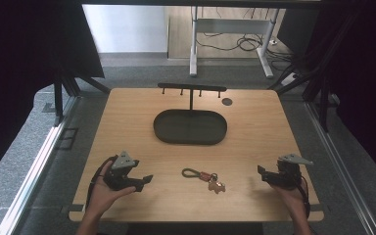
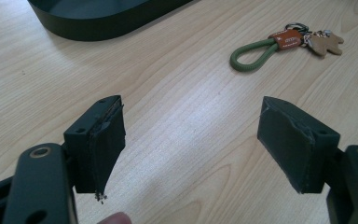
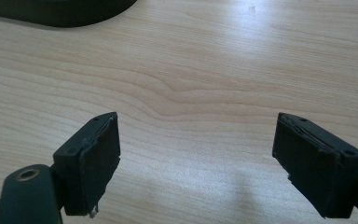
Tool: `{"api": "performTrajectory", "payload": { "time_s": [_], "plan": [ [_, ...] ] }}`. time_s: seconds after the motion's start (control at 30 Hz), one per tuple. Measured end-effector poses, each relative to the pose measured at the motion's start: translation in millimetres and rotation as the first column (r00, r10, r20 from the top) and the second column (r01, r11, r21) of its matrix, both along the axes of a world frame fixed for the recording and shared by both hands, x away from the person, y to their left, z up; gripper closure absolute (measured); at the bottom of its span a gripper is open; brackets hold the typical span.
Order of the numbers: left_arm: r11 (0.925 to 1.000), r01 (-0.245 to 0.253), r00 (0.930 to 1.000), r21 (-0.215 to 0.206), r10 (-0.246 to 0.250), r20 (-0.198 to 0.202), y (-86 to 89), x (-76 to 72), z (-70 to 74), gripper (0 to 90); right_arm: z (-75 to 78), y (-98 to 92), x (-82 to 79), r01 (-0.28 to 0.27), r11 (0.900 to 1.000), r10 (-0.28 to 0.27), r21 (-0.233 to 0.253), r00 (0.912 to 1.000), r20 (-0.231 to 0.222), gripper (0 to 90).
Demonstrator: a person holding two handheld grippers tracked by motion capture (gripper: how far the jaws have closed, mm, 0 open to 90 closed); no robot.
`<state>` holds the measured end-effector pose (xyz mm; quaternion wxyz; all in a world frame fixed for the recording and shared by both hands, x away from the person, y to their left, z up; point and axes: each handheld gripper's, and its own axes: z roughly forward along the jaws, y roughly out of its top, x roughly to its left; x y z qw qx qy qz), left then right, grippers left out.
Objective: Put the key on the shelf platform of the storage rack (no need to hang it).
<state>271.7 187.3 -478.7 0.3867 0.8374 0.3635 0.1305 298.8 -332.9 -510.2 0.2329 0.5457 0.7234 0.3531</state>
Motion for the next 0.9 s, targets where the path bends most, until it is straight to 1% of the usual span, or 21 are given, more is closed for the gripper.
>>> {"api": "performTrajectory", "payload": {
  "time_s": [0.1,0.23,0.37,0.43,0.6,0.7,0.8,0.9],
  "plan": [
    [1.0000,0.003,1.0000,0.006,-0.003,-0.002,0.1,0.9,-1.2,23.6,1.9,-3.9,0.6,0.004,1.000,-0.004,0.020,1.0000,-0.002,16.9],
    [1.0000,0.004,1.0000,0.003,-0.004,0.001,0.5,-1.0,0.2,23.6,3.1,-3.1,-1.8,0.004,1.000,-0.004,0.013,1.0000,0.001,17.9],
    [1.0000,0.007,0.9998,-0.001,-0.007,0.018,1.4,-3.8,4.9,23.5,2.0,-1.4,-2.7,-0.010,1.000,0.010,0.003,0.9999,-0.009,20.4],
    [1.0000,0.004,0.9997,-0.007,-0.003,0.024,3.5,-4.2,6.8,23.5,2.7,-1.9,-2.5,-0.019,1.000,0.019,0.016,0.9997,-0.013,21.8],
    [0.9999,-0.013,0.9998,-0.005,0.013,0.014,6.3,-1.9,4.6,23.6,0.4,-0.4,-1.6,-0.042,0.999,0.042,0.014,0.9987,-0.027,23.1],
    [0.9999,-0.009,0.9998,-0.005,0.009,0.019,6.5,-2.0,5.3,23.6,-1.4,0.1,-0.8,-0.056,0.998,0.056,0.009,0.9978,-0.036,23.7],
    [0.9999,-0.008,0.9997,-0.008,0.009,0.022,6.5,-3.4,6.8,23.6,-0.3,0.8,-2.0,-0.063,0.998,0.063,0.020,0.9975,-0.031,24.9],
    [0.9999,-0.009,0.9997,-0.010,0.010,0.022,7.0,-4.3,7.7,23.6,2.4,1.3,-3.5,-0.074,0.997,0.075,0.014,0.9969,-0.025,27.3]
  ]
}}
